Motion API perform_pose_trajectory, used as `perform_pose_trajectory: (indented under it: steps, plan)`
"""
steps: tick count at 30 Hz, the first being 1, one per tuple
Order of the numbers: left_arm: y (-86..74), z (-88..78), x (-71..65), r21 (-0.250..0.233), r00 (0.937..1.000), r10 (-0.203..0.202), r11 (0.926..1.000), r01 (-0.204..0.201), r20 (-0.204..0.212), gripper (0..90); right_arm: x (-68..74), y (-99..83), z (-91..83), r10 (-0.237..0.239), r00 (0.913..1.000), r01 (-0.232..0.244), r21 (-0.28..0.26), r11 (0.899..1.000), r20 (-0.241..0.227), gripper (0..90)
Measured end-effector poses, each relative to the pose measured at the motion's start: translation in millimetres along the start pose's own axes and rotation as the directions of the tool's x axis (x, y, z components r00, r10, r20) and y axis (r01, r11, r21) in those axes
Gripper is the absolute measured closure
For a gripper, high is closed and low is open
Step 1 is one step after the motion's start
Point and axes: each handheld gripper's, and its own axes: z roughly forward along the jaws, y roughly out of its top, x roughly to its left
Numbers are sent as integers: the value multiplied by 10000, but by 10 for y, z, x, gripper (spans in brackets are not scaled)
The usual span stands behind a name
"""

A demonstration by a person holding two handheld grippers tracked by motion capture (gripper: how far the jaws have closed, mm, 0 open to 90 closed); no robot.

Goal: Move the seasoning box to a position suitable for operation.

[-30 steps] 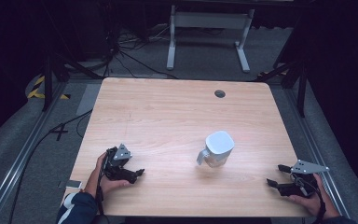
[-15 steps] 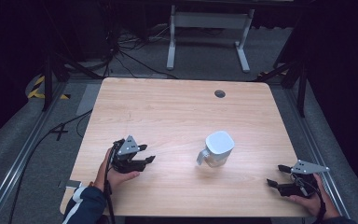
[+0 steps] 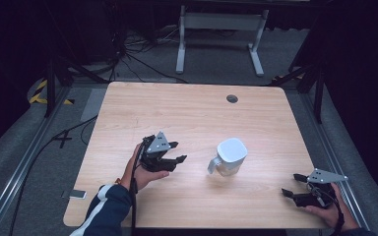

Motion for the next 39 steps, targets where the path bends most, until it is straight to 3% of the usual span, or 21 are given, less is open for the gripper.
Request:
perform_pose_trajectory:
  steps: [5,13,18,19,26,39]
  plan:
    - [157,106,-72,-175,9993,255,9995,-250,258,432,0,0,0,2,10000,-2,0,10000,0,196]
    - [268,224,-138,-256,9977,490,9985,-478,472,435,0,0,0,3,10000,-3,1,10000,0,196]
    - [331,268,-160,-343,9930,773,9966,-745,898,598,0,0,0,0,10000,0,-1,10000,2,196]
    - [347,273,-164,-420,9918,873,9956,-837,928,689,0,0,0,0,10000,0,-1,10000,2,196]
    - [473,311,-265,-894,9820,1459,9867,-1357,1198,864,0,0,0,2,10000,-2,0,10000,1,196]
    - [631,525,-426,-1111,9703,1733,9815,-1560,1687,893,0,0,0,2,10000,-2,1,10000,1,195]
